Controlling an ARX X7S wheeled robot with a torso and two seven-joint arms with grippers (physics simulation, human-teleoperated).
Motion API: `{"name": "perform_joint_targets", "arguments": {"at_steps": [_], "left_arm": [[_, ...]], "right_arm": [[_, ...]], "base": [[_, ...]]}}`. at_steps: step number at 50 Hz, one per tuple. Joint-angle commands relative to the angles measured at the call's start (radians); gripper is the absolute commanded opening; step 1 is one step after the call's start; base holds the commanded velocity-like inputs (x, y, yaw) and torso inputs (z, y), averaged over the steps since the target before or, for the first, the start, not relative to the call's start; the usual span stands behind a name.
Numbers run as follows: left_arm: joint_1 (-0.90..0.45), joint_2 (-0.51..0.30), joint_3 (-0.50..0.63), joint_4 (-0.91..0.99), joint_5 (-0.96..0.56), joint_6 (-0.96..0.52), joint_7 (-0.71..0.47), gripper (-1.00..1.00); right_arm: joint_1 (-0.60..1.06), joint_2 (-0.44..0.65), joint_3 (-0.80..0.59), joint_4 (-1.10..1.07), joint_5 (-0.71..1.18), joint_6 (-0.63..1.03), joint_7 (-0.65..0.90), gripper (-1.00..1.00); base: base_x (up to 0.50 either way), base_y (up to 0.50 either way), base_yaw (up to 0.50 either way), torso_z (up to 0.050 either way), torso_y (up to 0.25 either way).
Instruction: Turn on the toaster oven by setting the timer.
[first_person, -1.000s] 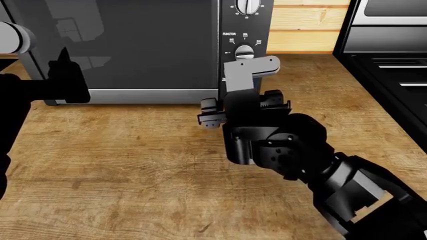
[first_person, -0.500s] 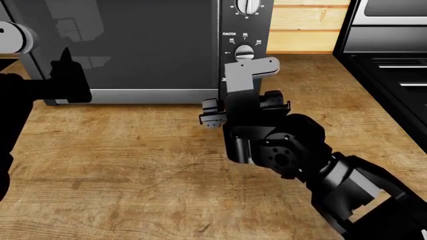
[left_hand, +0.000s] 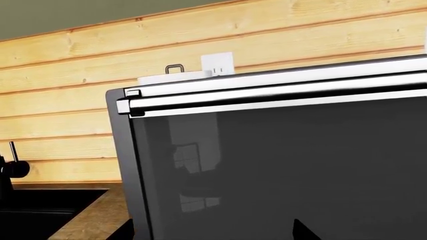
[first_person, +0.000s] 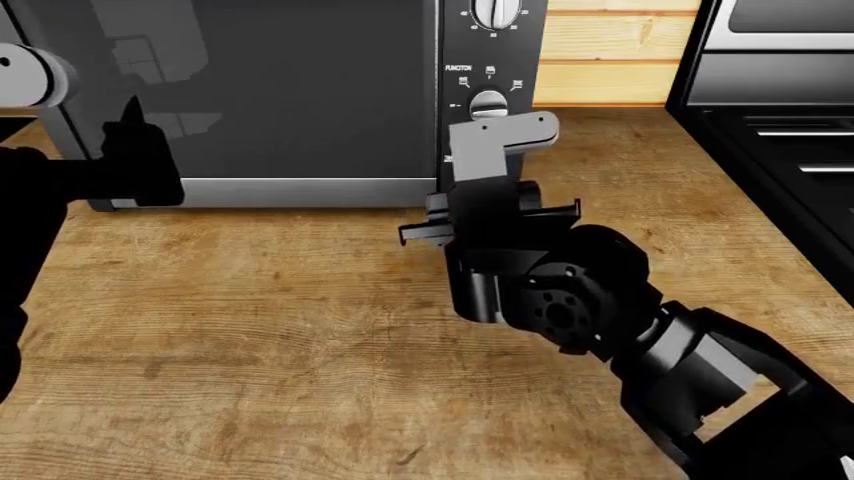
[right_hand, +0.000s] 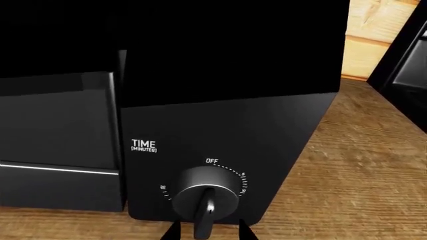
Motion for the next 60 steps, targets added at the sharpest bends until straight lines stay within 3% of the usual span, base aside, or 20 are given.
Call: {"name": "perform_joint_targets", "arguments": {"at_steps": [1,29,60], "left_arm": [[-0.003,0.001,0.009,-0.006,0.006,0.004,0.002,1.00],[0.025,-0.018,-0.006,0.014,-0.022,0.016,-0.008,1.00],[0.023,-0.022,0.006,0.009,-0.020,0.026,-0.009,1.00]], "right_arm": [[0.002,0.000,-0.002,0.001,-0.002,-0.002,0.001,-1.00],[0.008,0.001,-0.003,0.004,-0.018,-0.027,-0.017,-1.00],[-0.035,0.005,0.101,0.021,0.022,-0.192,-0.199,-1.00]], "base": [[0.00,0.00,0.00,0.000,0.000],[0.00,0.00,0.00,0.000,0.000],[0.00,0.00,0.00,0.000,0.000]]}}
